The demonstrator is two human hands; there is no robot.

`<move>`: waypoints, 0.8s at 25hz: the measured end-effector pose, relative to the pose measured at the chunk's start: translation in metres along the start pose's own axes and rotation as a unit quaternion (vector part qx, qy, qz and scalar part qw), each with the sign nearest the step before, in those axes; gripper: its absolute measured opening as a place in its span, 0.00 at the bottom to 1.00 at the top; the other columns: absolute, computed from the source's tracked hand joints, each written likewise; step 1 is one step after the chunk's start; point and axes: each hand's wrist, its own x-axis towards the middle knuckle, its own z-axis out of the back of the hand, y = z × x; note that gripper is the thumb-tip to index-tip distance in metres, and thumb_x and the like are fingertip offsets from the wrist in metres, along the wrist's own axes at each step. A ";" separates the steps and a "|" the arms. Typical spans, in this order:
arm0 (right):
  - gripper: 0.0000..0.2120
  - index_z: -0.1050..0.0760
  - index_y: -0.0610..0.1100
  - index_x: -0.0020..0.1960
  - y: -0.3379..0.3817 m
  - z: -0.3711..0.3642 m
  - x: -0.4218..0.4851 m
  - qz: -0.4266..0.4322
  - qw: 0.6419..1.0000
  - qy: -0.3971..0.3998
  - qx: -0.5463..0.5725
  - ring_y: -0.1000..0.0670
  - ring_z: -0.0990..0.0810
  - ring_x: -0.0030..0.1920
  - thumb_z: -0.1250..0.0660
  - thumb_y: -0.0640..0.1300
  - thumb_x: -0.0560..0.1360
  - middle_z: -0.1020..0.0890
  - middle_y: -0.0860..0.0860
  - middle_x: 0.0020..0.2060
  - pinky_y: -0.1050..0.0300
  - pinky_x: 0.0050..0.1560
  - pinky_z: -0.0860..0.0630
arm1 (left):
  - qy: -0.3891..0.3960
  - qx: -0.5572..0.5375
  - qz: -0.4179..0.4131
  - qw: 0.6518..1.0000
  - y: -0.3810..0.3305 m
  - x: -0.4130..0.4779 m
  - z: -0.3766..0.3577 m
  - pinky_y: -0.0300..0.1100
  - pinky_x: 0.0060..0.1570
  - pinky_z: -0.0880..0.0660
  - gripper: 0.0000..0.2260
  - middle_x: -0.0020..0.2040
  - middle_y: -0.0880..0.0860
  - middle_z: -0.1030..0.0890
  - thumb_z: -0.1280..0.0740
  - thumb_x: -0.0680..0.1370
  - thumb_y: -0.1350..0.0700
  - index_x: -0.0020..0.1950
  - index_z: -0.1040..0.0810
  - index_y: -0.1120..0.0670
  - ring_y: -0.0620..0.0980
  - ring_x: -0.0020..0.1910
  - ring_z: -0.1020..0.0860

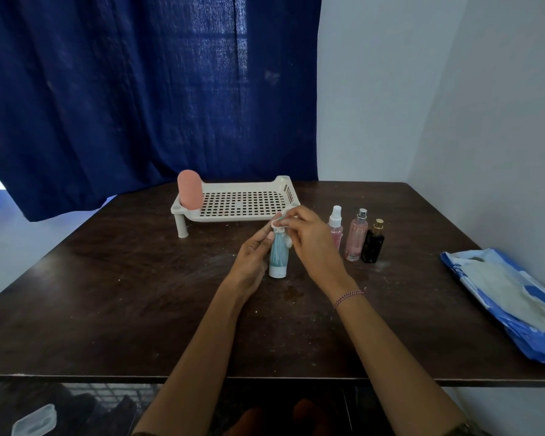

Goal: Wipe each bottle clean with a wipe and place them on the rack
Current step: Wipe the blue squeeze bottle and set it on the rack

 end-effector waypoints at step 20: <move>0.10 0.20 0.37 0.54 0.009 -0.010 -0.018 0.010 1.000 -0.004 -0.013 0.50 0.21 0.50 0.34 0.34 0.74 0.20 0.44 0.49 0.60 0.55 0.24 | -0.025 0.009 0.010 1.000 -0.008 -0.003 -0.002 0.50 0.61 0.27 0.15 0.65 0.52 0.25 0.44 0.81 0.60 0.63 0.28 0.44 0.51 0.64 0.26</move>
